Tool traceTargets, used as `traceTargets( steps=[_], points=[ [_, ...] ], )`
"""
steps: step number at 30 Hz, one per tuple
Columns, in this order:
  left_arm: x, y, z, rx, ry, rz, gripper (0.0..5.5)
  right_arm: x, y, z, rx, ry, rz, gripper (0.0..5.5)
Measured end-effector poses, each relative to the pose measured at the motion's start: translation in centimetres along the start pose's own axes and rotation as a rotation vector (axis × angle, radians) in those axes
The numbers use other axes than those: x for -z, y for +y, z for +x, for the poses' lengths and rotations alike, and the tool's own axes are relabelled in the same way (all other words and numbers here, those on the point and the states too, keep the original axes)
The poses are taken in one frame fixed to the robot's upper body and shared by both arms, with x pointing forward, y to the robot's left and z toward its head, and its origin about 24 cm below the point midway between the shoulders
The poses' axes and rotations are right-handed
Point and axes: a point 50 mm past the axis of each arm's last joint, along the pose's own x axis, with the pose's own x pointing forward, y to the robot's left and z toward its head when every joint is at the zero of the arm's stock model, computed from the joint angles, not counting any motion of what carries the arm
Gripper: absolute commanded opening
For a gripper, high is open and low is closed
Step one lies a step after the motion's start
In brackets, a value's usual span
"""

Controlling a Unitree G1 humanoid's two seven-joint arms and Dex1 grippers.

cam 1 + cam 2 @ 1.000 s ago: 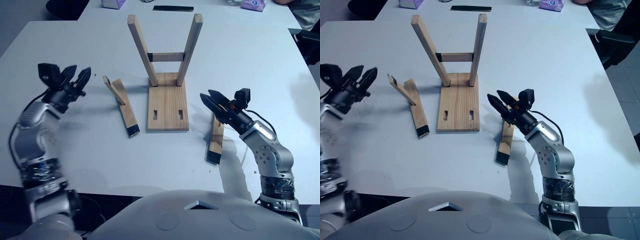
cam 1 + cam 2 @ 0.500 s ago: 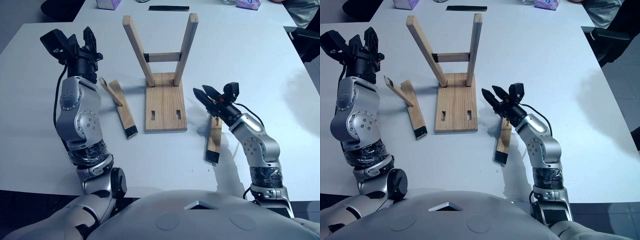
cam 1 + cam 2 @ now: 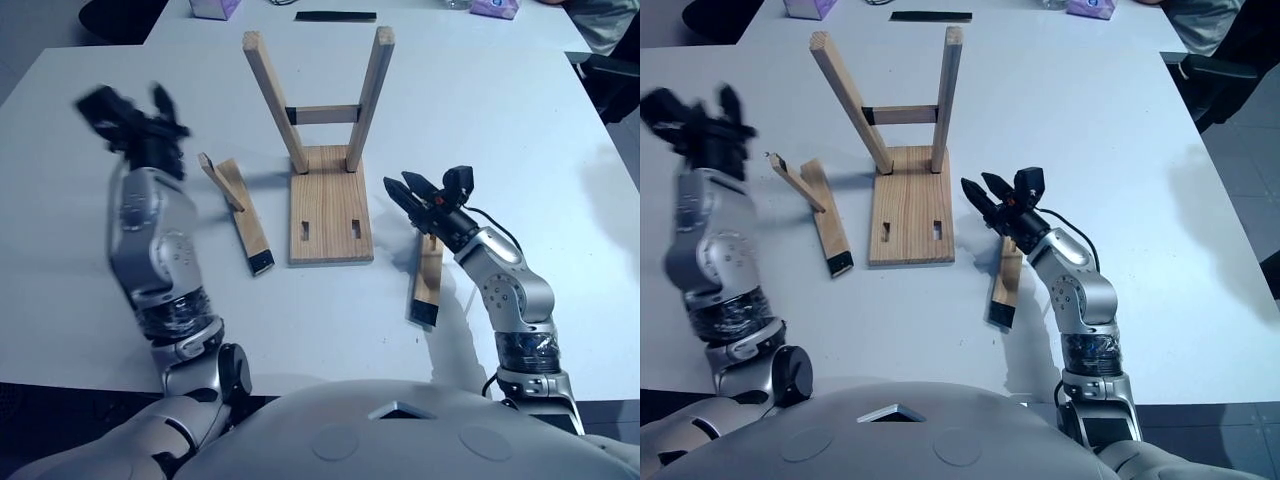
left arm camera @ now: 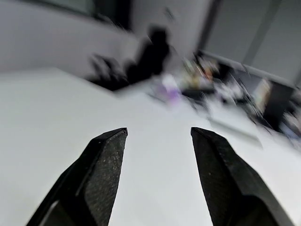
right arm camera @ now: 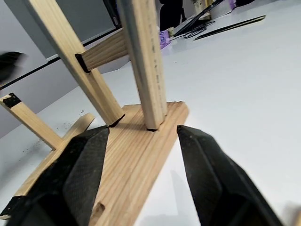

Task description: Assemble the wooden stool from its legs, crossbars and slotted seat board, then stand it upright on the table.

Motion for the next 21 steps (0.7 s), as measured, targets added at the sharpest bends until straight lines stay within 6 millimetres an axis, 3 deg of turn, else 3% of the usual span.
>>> traceTargets(
  steps=[2,3,5,8,10,18,21],
  points=[
    [-3.3,0.8,-0.8,-0.075,-0.102,0.040,2.52,0.5,-0.2,-0.6,0.021,0.008,0.011,2.67],
    [-3.2,1.2,-1.1,-0.107,-0.078,0.044,2.52,0.7,-0.2,-0.8,0.024,0.014,0.014,2.67],
    [0.2,2.6,-3.1,-0.180,0.149,0.080,2.52,1.0,-0.1,-1.1,0.028,0.021,0.020,2.67],
    [7.5,3.8,-8.9,-0.225,0.663,0.108,2.77,1.3,0.1,-1.3,0.025,0.030,0.020,2.67],
    [9.5,3.2,-12.2,-0.176,0.877,0.092,3.05,1.3,0.1,-1.6,0.026,0.043,0.007,2.67],
    [8.0,-0.4,-11.7,0.046,0.843,0.054,4.42,1.4,-0.3,-2.1,0.024,0.086,-0.019,2.67],
    [8.2,-1.2,-11.3,0.078,0.857,0.054,4.60,1.6,0.0,-2.0,0.015,0.096,-0.022,2.67]
  ],
)
